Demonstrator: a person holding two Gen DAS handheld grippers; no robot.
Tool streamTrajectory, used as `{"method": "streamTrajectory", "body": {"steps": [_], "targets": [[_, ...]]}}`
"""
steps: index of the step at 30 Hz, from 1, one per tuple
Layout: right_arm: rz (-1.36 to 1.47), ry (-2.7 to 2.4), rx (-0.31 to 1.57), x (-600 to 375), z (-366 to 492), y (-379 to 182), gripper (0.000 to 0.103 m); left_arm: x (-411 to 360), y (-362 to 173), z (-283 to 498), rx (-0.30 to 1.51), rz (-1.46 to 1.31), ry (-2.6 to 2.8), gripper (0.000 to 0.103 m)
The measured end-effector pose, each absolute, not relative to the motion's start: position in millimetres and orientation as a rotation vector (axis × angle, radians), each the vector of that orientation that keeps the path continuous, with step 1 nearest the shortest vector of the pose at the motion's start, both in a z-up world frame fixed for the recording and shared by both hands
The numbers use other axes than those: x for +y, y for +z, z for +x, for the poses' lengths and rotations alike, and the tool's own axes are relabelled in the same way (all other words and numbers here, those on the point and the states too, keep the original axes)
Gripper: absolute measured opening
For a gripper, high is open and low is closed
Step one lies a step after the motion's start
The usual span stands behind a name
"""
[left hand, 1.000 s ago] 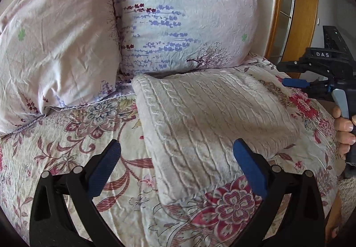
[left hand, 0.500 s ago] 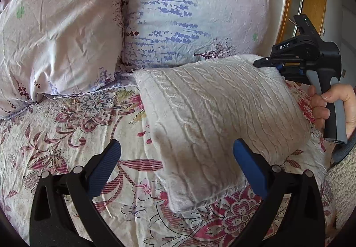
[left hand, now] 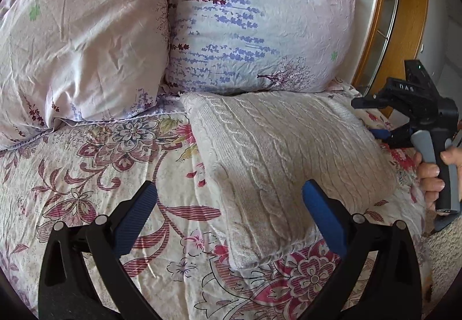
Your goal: Fold small clothes
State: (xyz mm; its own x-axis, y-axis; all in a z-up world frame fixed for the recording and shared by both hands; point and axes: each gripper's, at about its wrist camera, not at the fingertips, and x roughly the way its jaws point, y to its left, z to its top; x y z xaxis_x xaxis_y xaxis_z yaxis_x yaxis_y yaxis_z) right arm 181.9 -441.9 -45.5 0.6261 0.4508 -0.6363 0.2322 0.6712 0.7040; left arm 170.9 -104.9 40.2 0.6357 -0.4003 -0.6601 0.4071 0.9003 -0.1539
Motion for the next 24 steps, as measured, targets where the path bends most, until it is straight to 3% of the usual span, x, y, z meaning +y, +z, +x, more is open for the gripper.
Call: {"method": "streamTrajectory", "body": {"steps": [5, 15, 24], "targets": [[0.900, 0.197, 0.953, -448.1, 171.3, -56.7, 0.084, -83.0, 47.0, 204.6, 0.875, -0.216, -0.497, 0.101], [0.854, 0.264, 1.043, -414.7, 194.1, -63.8, 0.083, -106.4, 21.4, 253.9, 1.029, -0.200, -0.488, 0.101], [0.834, 0.336, 1.005, -392.4, 199.9, -66.7, 0.070, -124.1, 6.8, 275.7, 1.074, -0.264, -0.507, 0.101]]}}
